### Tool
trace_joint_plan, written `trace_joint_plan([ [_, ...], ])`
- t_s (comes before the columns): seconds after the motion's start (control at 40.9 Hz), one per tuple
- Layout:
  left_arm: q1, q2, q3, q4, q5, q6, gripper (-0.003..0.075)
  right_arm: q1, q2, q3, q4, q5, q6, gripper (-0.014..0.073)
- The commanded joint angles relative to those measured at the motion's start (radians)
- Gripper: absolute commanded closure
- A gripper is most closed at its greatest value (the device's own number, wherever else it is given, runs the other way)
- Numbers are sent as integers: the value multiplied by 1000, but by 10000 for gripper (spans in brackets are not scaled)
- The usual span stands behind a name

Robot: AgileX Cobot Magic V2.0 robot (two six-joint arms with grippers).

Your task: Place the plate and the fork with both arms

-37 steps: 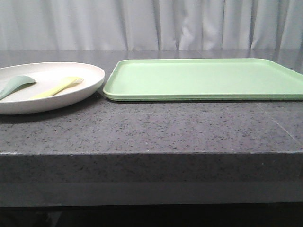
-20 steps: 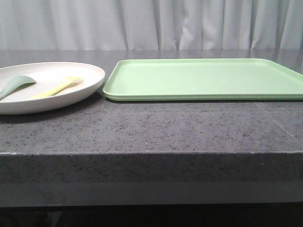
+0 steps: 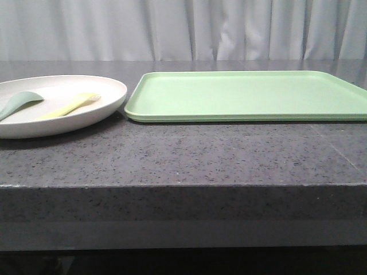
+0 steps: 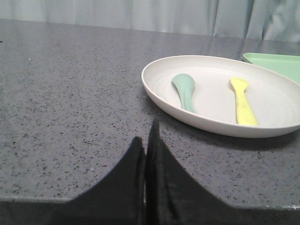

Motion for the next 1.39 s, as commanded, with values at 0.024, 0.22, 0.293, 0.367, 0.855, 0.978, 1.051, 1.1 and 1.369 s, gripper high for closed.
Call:
trace_joint_plan([
  [0.024, 2, -21, 2, -5, -151, 2, 738, -4, -18, -4, -7, -128, -6, 660],
  [0.22, 2, -21, 2, -14, -274, 2, 738, -4, -18, -4, -7, -187, -6, 660],
  [0.293, 2, -21, 2, -16, -340, 2, 738, -4, -18, -6, -7, -217, -6, 660],
  [0.367, 2, -20, -10, -21, -409, 2, 738, -4, -18, -26, -7, -220, -6, 660],
  [0.855, 2, 397, -499, 123, -147, 2, 738, -4, 302, -453, -7, -53, -6, 654],
  [0.978, 2, 533, -544, 123, -149, 2, 738, -2, 441, -519, -7, -56, -6, 654],
  [1.051, 2, 582, -547, 113, -163, 2, 738, -2, 508, -538, 9, -64, -6, 654],
  [1.1, 2, 601, -547, 109, -165, 2, 738, -2, 539, -543, 9, -84, -6, 654],
  [1.369, 2, 622, -547, 107, -171, 2, 538, -2, 592, -542, 9, -122, -6, 394],
])
